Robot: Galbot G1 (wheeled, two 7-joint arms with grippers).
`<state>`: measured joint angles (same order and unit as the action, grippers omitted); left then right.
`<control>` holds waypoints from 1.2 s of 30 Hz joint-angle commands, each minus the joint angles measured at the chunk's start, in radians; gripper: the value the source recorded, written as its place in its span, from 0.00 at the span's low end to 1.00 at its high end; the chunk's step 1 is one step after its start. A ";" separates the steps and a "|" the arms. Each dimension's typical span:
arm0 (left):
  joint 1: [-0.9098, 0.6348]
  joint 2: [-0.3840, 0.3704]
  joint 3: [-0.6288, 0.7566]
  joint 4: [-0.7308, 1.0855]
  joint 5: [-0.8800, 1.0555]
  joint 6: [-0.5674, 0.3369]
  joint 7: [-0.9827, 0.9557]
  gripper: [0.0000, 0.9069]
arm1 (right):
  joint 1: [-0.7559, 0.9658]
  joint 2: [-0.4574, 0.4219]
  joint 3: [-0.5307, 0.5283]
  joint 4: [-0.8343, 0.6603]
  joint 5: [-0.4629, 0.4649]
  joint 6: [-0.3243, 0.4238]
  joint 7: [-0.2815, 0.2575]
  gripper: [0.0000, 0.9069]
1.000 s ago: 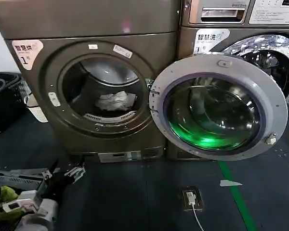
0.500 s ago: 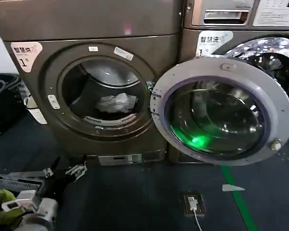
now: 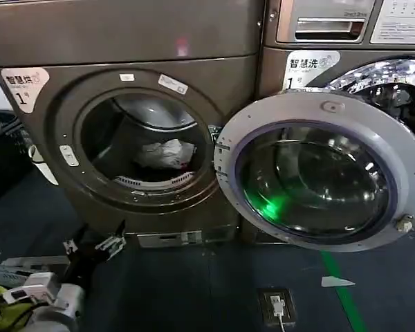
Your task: Grasp the clothes from the dryer.
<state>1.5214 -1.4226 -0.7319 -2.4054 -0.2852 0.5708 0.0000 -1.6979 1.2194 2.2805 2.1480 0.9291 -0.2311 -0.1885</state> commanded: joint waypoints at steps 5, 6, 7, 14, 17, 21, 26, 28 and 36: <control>-0.007 -0.004 0.003 0.012 0.000 0.000 0.004 1.00 | -0.002 0.001 0.003 0.001 -0.001 0.001 -0.001 1.00; -0.008 -0.005 0.003 0.016 0.001 0.000 0.004 1.00 | -0.002 0.001 0.004 -0.001 -0.001 0.001 -0.002 1.00; -0.008 -0.005 0.002 0.017 0.001 0.000 0.004 1.00 | -0.002 0.000 0.005 -0.002 -0.001 0.001 -0.002 1.00; -0.010 -0.007 0.003 0.017 0.002 0.000 0.005 1.00 | 0.004 0.003 0.003 -0.003 -0.005 -0.001 -0.006 1.00; -0.008 -0.008 0.002 0.017 0.003 0.000 0.006 1.00 | 0.005 0.002 -0.002 -0.008 -0.005 0.012 -0.002 1.00; -0.007 -0.011 0.001 0.017 0.004 0.000 0.006 1.00 | 0.006 0.001 -0.005 -0.011 -0.004 0.025 -0.003 1.00; -0.007 -0.013 0.001 0.016 0.005 0.000 0.006 1.00 | 0.009 0.001 -0.011 -0.010 -0.007 0.030 0.011 1.00; -0.006 -0.013 0.000 0.015 0.005 0.000 0.006 1.00 | 0.009 0.001 -0.009 -0.011 -0.032 0.035 0.002 1.00; -0.006 -0.012 0.001 0.008 0.005 0.003 0.008 1.00 | 0.009 -0.003 -0.001 -0.004 -0.032 0.052 -0.005 1.00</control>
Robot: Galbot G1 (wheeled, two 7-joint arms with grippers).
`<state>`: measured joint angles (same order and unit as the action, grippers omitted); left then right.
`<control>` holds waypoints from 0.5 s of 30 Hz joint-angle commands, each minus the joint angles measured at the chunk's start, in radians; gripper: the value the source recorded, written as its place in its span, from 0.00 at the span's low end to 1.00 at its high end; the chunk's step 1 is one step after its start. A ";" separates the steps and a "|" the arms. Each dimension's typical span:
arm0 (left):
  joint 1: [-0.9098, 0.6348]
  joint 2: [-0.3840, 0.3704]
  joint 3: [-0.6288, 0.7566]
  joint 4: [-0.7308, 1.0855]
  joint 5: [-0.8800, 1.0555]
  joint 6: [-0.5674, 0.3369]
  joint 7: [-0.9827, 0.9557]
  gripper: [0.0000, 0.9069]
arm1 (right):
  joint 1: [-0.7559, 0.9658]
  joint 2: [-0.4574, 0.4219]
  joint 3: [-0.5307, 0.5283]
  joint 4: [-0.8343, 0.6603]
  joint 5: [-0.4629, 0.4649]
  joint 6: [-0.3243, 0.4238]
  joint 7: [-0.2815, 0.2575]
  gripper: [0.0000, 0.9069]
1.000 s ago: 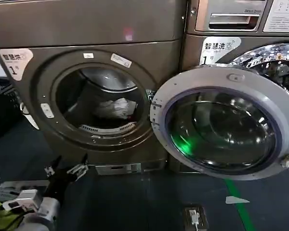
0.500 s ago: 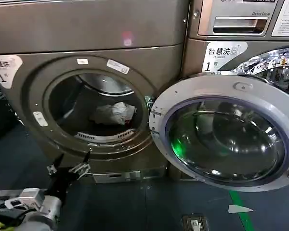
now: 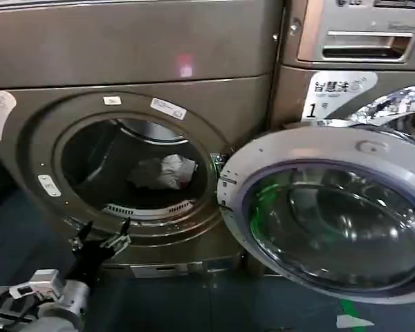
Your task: Grasp the clothes from the dryer.
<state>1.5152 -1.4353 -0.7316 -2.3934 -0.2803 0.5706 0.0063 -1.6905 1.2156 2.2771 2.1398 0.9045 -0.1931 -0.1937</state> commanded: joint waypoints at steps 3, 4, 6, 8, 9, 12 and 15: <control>0.000 0.000 0.000 -0.006 -0.001 0.003 0.002 1.00 | 0.001 -0.001 0.004 0.001 0.001 0.025 0.001 1.00; 0.001 0.001 0.000 -0.007 -0.001 0.003 0.002 1.00 | 0.000 -0.001 0.005 0.000 0.003 0.027 0.003 1.00; 0.003 0.001 -0.001 -0.008 -0.001 0.002 0.002 1.00 | 0.000 -0.001 0.005 0.000 0.004 0.026 0.006 1.00; 0.002 0.001 -0.001 -0.008 0.000 0.002 0.002 1.00 | 0.000 0.000 0.005 0.000 0.004 0.025 0.007 1.00; 0.003 0.000 -0.001 -0.010 -0.001 0.002 0.003 1.00 | 0.000 0.000 0.006 0.000 0.004 0.025 0.006 1.00; 0.003 0.000 -0.001 -0.010 -0.001 0.002 0.003 1.00 | -0.001 0.000 0.007 -0.001 0.004 0.024 0.005 1.00; 0.001 0.000 0.000 -0.010 0.000 0.002 0.004 1.00 | -0.002 -0.001 0.006 -0.002 0.004 0.024 0.004 1.00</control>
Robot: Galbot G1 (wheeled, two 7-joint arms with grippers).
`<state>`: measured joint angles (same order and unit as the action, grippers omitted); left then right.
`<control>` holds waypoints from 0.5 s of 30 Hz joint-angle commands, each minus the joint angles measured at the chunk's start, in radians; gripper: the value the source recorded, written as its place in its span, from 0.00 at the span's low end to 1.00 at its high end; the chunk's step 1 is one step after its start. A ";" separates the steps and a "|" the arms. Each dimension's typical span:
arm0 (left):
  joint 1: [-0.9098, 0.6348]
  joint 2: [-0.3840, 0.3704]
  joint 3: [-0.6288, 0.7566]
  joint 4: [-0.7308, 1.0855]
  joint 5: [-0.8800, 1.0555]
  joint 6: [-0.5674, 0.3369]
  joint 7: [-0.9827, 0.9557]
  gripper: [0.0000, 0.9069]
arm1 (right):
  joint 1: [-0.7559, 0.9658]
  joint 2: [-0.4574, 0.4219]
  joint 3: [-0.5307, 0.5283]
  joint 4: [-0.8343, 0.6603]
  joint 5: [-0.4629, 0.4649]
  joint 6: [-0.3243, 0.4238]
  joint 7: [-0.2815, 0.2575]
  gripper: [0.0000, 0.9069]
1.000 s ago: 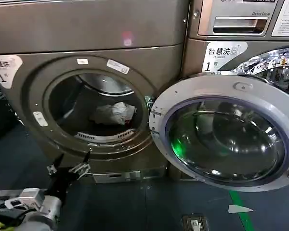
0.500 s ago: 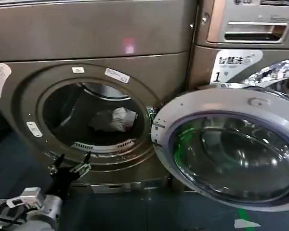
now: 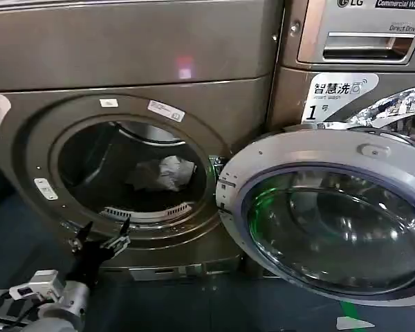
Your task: Grasp the clothes from the dryer.
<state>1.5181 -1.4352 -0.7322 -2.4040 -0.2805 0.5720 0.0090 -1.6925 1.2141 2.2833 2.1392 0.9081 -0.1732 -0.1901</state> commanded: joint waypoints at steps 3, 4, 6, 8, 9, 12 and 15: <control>-0.001 0.001 0.001 0.000 0.000 0.001 0.001 1.00 | 0.001 0.002 0.000 0.000 0.001 0.003 -0.003 1.00; -0.001 0.001 0.001 0.001 0.000 0.001 0.001 1.00 | 0.001 0.003 -0.001 0.001 0.001 0.003 -0.003 1.00; 0.000 0.002 0.000 0.001 -0.001 0.001 0.002 1.00 | 0.001 0.005 -0.003 0.002 0.000 0.003 -0.004 1.00; -0.001 0.002 0.000 0.004 0.001 0.001 0.001 1.00 | 0.002 0.004 -0.004 0.003 0.000 0.004 -0.005 1.00; -0.001 0.002 0.001 0.004 0.000 0.000 0.001 1.00 | 0.001 0.004 -0.003 0.003 0.000 0.004 -0.006 1.00; 0.000 0.002 0.001 0.001 0.000 0.001 0.001 1.00 | 0.001 0.003 -0.002 0.003 0.000 0.004 -0.007 1.00; -0.001 0.002 0.001 0.003 0.000 0.000 0.001 1.00 | 0.001 0.005 -0.006 0.005 0.000 0.004 -0.006 1.00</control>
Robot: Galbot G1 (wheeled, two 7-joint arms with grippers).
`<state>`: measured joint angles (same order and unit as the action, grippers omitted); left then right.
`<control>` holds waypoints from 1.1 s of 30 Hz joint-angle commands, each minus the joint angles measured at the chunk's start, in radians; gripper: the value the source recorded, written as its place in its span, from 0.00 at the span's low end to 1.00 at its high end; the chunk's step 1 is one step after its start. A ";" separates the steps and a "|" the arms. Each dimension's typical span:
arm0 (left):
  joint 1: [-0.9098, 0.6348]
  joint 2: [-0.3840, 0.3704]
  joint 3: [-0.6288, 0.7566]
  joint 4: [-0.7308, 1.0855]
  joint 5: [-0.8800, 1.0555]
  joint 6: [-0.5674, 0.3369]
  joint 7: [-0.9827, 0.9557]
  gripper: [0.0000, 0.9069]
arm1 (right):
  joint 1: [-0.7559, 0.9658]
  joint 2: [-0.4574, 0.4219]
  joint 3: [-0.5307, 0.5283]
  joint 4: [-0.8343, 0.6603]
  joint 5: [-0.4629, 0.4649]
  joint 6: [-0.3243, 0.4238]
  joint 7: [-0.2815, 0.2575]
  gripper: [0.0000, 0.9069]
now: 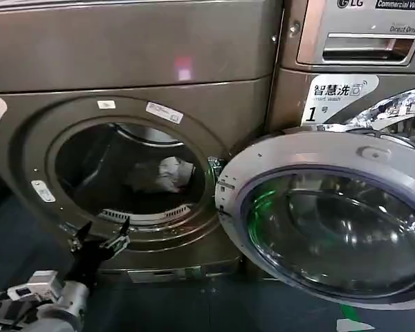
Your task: Grasp the clothes from the dryer.
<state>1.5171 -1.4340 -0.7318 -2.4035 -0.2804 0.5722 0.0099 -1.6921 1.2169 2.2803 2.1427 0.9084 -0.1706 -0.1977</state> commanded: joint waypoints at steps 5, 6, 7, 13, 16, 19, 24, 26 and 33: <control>0.001 0.001 0.000 0.001 0.000 0.000 0.000 1.00 | 0.002 0.004 -0.004 0.005 0.000 0.001 0.000 1.00; 0.000 0.001 0.000 0.001 0.000 0.000 0.000 1.00 | 0.001 0.003 -0.003 0.004 0.000 0.001 0.000 1.00; 0.000 0.001 0.000 0.001 0.000 0.000 0.000 1.00 | 0.001 0.003 -0.003 0.004 0.000 0.002 0.000 1.00; 0.001 0.000 0.001 0.001 0.001 0.000 0.001 1.00 | 0.002 0.002 -0.004 0.005 -0.001 0.001 -0.002 1.00; 0.002 0.001 0.000 0.000 0.001 -0.001 0.001 1.00 | 0.002 0.004 -0.006 0.006 -0.002 0.001 -0.004 1.00; 0.001 0.001 0.000 0.001 0.001 -0.002 0.001 1.00 | 0.003 0.004 -0.006 0.009 -0.001 0.003 -0.003 1.00; -0.009 0.002 0.002 0.012 0.002 -0.012 0.008 1.00 | 0.000 0.006 -0.003 0.014 0.001 0.002 -0.001 1.00; -0.018 0.003 0.006 0.023 0.004 -0.029 0.017 1.00 | -0.001 0.007 -0.002 0.014 0.001 0.000 0.003 1.00; -0.097 0.028 0.038 0.117 -0.004 -0.116 0.028 1.00 | -0.014 -0.002 0.022 0.011 -0.009 -0.020 0.021 1.00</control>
<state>1.4842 -1.4183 -0.7151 -2.3652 -0.2763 0.5267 0.0270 -1.7020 1.2183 2.2911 2.1553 0.9039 -0.1802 -0.1844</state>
